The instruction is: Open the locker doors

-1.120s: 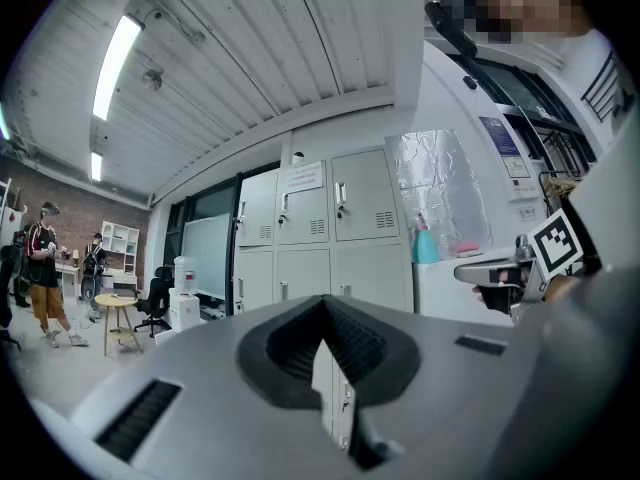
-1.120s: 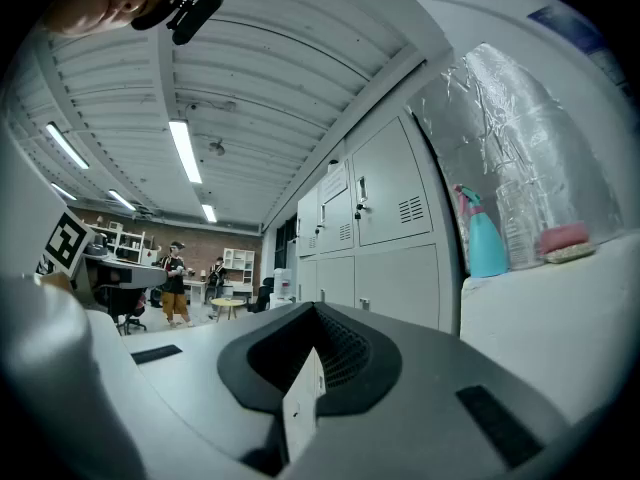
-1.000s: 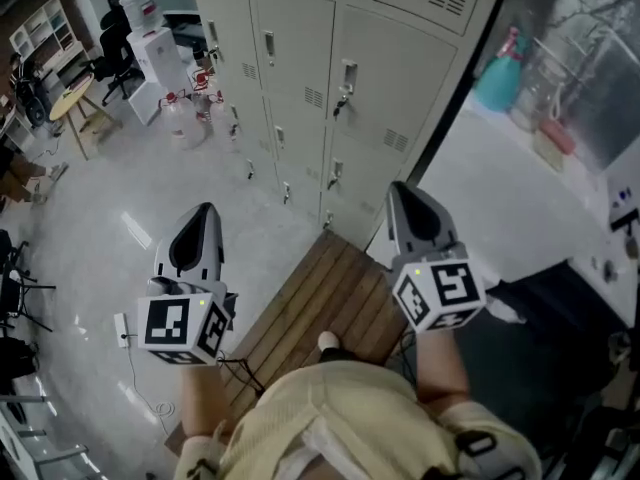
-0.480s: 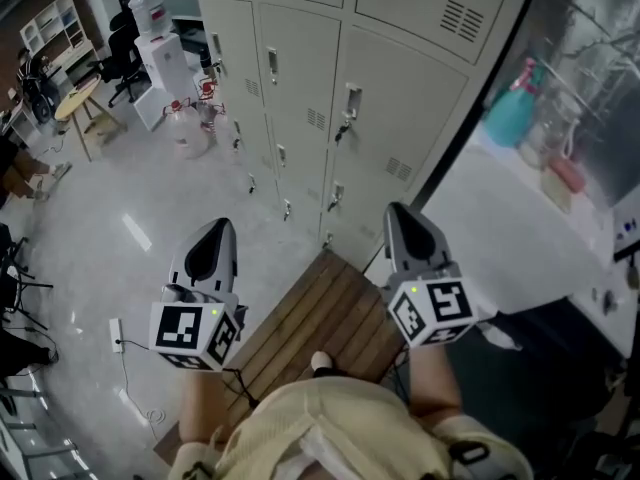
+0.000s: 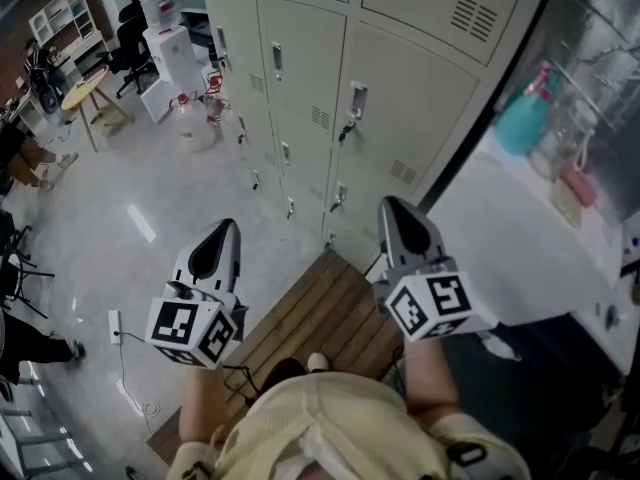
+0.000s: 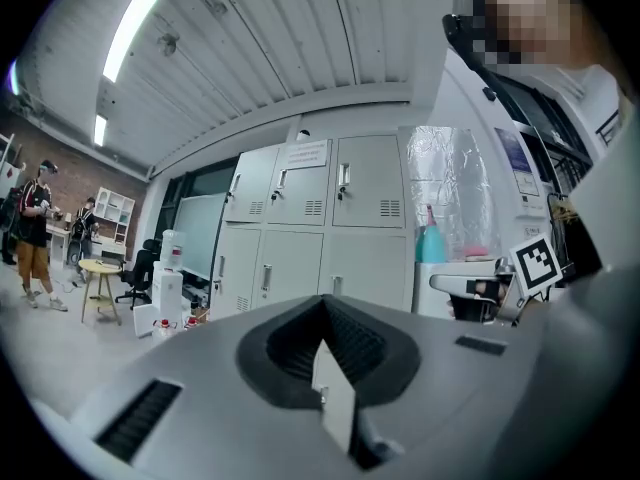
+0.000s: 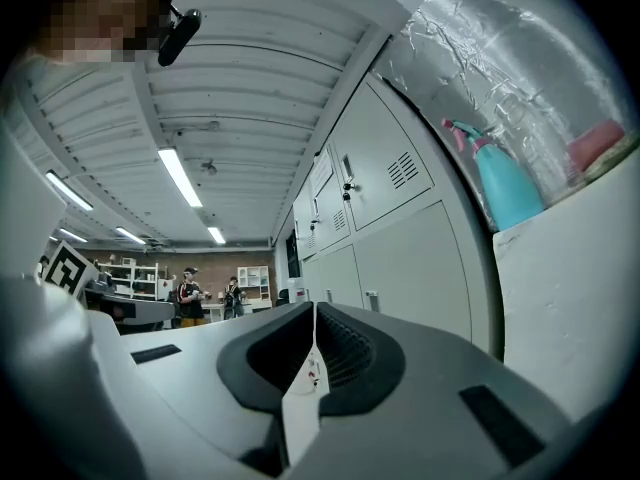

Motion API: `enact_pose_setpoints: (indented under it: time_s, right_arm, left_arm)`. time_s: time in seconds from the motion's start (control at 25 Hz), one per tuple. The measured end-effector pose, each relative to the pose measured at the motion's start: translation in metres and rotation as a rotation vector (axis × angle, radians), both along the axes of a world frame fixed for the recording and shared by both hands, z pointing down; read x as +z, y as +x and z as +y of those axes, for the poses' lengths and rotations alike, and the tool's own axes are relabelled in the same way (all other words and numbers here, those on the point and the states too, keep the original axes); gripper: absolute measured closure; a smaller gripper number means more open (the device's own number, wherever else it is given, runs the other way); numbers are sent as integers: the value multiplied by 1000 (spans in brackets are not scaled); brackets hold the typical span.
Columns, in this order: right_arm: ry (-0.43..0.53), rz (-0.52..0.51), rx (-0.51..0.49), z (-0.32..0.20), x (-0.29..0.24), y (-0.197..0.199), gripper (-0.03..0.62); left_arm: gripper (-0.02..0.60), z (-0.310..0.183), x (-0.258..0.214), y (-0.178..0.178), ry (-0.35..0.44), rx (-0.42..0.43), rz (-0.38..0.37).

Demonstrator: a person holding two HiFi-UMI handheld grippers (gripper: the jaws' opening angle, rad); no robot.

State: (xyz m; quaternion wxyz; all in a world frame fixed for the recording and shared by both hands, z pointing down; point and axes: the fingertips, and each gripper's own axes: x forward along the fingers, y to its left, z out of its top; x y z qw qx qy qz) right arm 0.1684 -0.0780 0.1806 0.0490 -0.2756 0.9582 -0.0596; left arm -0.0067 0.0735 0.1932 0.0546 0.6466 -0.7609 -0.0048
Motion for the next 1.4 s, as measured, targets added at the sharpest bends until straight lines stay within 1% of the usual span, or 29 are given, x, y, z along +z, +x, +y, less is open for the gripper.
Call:
enact_pose_setpoints:
  time_s: [0.08, 0.2, 0.48, 0.68, 0.72, 0.8, 0.96, 1.2, 1.4]
  right_arm:
    - [3, 4, -17, -4, 1, -2, 589]
    - [-2, -1, -23, -12, 1, -8, 589]
    - [-19, 24, -5, -30, 11, -22, 588]
    - [-3, 14, 8, -43, 20, -40, 584]
    - [-5, 13, 11, -45, 24, -45, 573]
    - [-1, 23, 11, -48, 32, -56, 540]
    - [2, 26, 42, -59, 48, -88, 513]
    - [6, 25, 137, -84, 66, -129, 489]
    - [20, 27, 223, -95, 70, -153, 479]
  left_arm:
    - [588, -5, 2, -1, -6, 4, 13]
    - [588, -14, 3, -3, -17, 6, 0]
    - [588, -38, 6, -18, -21, 29, -4]
    - [588, -56, 16, -33, -20, 60, -37]
    - [588, -58, 20, -38, -19, 65, -44]
    - [588, -61, 27, -51, -14, 70, -46]
    - [588, -70, 46, -84, -12, 101, -44]
    - [588, -80, 73, -136, -27, 152, -59]
    - [588, -86, 79, -171, -22, 207, -71]
